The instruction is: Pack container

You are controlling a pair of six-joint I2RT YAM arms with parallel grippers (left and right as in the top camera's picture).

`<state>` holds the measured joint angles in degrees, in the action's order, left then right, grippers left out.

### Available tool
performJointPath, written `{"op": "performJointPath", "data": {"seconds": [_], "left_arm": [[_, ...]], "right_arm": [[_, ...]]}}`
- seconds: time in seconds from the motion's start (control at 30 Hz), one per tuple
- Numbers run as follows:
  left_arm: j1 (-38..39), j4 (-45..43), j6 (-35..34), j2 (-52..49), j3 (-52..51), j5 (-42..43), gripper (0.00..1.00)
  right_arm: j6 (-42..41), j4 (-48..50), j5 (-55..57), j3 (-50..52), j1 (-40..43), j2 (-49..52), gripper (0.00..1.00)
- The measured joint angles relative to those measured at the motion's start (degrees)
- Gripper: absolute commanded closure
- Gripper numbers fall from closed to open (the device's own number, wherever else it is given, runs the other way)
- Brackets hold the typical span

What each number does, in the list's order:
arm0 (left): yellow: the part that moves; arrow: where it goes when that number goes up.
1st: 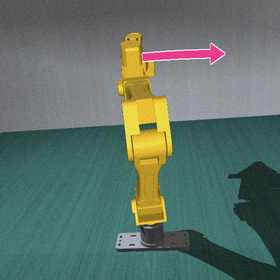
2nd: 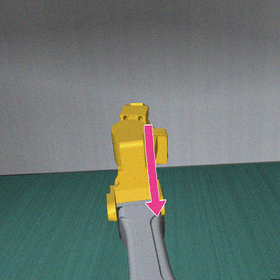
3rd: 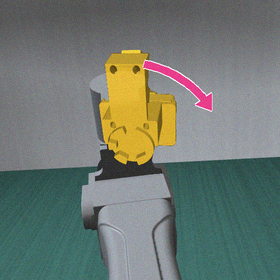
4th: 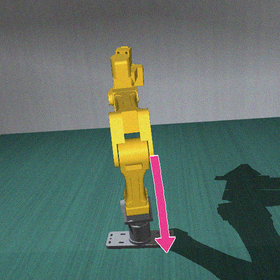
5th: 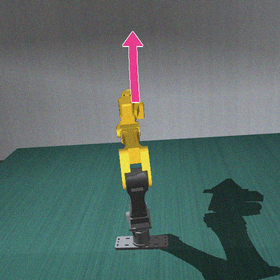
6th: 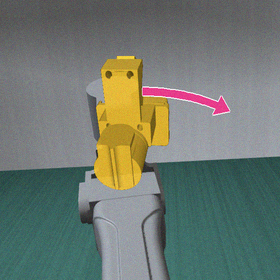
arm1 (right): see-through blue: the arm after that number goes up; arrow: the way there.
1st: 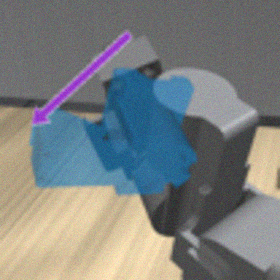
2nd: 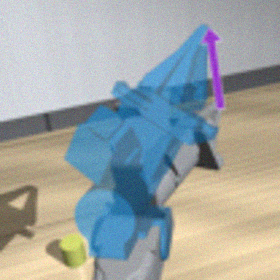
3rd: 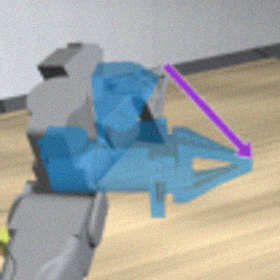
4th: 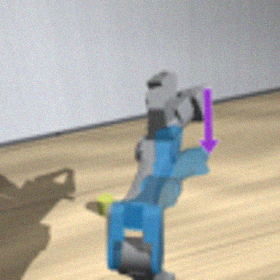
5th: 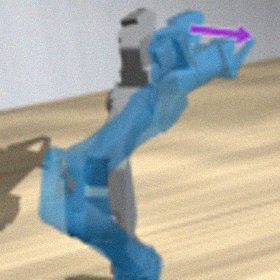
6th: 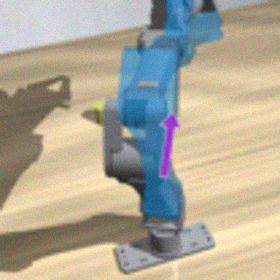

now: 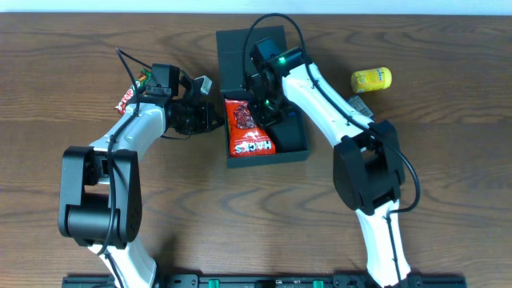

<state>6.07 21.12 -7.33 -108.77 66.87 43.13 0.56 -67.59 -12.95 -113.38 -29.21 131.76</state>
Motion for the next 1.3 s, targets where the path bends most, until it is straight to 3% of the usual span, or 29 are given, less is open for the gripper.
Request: {"op": "performJointPath", "data": {"seconds": [0.23, 0.43, 0.7, 0.77, 1.0, 1.17, 1.2, 1.3], "left_arm": [[0.0, 0.0, 0.0, 0.0, 0.0, 0.0, 0.94], [0.0, -0.2, 0.0, 0.0, 0.0, 0.0, 0.94], [0.0, -0.2, 0.0, 0.0, 0.0, 0.0, 0.94], [0.0, -0.2, 0.0, 0.0, 0.0, 0.0, 0.94], [0.0, -0.2, -0.2, 0.0, 0.0, 0.0, 0.94], [0.0, -0.2, -0.2, 0.0, 0.0, 0.0, 0.94], [0.0, -0.2, -0.2, 0.0, 0.0, 0.0, 0.94], [0.0, -0.2, -0.2, 0.0, 0.0, 0.0, 0.94]], "right_arm": [[-0.2, -3.5, 1.2, -1.4, 0.3, 0.0, 0.99], [-0.1, -6.3, 2.1, -9.9, 2.1, -0.9, 0.99], [-1.7, -4.7, 8.3, -12.6, 13.5, -7.8, 0.98], [-6.6, -3.6, 9.4, -12.6, 18.7, -8.0, 0.98], [-40.0, -0.4, 14.5, -12.5, 30.5, -8.0, 0.90], [-50.7, 5.1, 16.7, -9.8, 32.0, -8.0, 0.92], [-51.3, 6.1, 16.8, -9.1, 32.0, -8.0, 0.87], [-53.2, 7.5, 17.1, -8.0, 32.0, -7.2, 0.40]]}}
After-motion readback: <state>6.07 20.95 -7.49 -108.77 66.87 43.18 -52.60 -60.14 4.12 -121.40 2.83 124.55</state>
